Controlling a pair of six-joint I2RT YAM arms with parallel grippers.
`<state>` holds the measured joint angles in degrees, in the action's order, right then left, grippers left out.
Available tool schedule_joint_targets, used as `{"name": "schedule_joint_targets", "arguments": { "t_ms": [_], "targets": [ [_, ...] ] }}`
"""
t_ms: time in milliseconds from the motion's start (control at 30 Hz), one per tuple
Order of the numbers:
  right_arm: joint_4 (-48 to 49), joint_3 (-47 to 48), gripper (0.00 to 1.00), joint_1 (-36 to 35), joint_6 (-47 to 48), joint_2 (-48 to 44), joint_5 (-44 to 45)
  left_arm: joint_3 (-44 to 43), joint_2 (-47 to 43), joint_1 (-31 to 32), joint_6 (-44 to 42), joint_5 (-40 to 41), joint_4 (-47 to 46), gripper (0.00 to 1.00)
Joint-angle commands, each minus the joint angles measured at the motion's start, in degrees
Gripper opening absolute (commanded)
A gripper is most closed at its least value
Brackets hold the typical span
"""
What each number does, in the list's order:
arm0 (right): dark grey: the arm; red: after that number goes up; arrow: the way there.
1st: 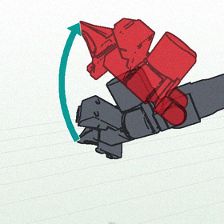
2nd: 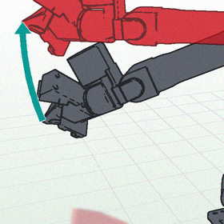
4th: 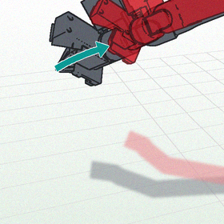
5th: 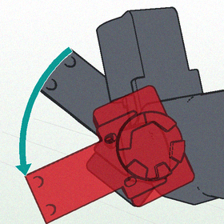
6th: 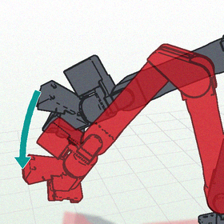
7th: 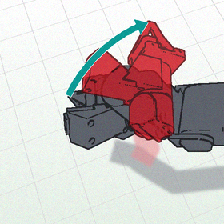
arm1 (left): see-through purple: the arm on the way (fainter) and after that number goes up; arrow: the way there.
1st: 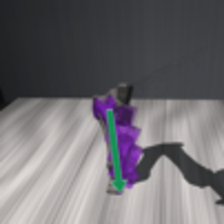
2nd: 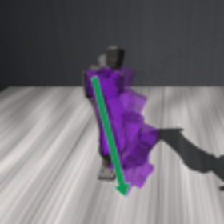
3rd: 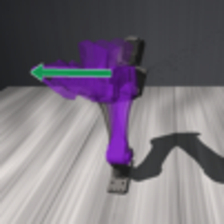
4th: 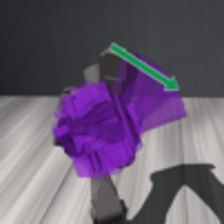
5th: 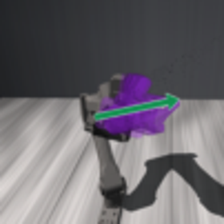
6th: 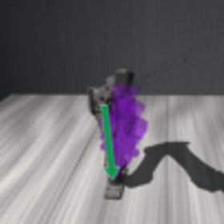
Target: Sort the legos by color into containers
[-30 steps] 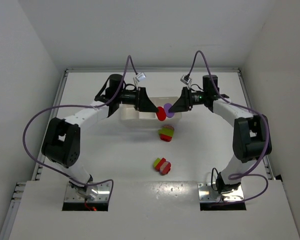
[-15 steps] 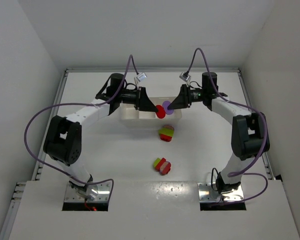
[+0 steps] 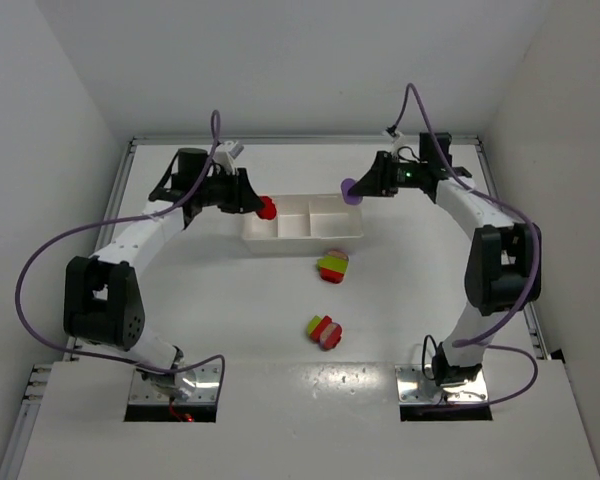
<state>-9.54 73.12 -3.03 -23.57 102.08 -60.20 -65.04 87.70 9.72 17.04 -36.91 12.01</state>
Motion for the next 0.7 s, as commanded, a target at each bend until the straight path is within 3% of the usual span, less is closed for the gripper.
{"name": "schedule_joint_targets", "arguments": {
  "t_ms": [0, 100, 200, 500, 533, 633, 667],
  "targets": [
    [-10.49, 6.4, 0.0, -4.35, 12.05, 0.75, 20.8, -4.65, -1.05, 2.93, -4.81, 17.55, 4.68, 0.0],
    [-11.64, 8.44, 0.0, -7.6, 14.34, 2.85, 30.74, -6.68, 0.36, 6.71, -5.96, 30.35, 5.39, 0.0],
    [-11.64, 9.58, 0.0, -8.57, 15.04, 3.91, 36.81, -7.21, 1.07, 8.21, -7.45, 36.01, 5.39, 0.0],
    [-11.11, 10.19, 0.01, -12.0, 16.28, 7.08, 41.66, -9.5, 5.37, 8.83, -7.98, 38.75, 6.45, 0.0],
    [-11.11, 10.2, 0.13, -12.0, 16.28, 7.08, 41.66, -9.5, 5.38, 8.83, -7.98, 38.14, 6.45, 0.01],
    [-11.11, 11.33, 0.23, -12.0, 16.81, 7.6, 41.05, -9.5, 5.99, 9.36, -7.98, 36.83, 6.45, 0.11],
    [-11.11, 11.34, 0.35, -12.52, 16.81, 8.13, 41.04, -10.02, 6.6, 9.36, -7.98, 36.21, 6.45, 0.15]
  ]
}}
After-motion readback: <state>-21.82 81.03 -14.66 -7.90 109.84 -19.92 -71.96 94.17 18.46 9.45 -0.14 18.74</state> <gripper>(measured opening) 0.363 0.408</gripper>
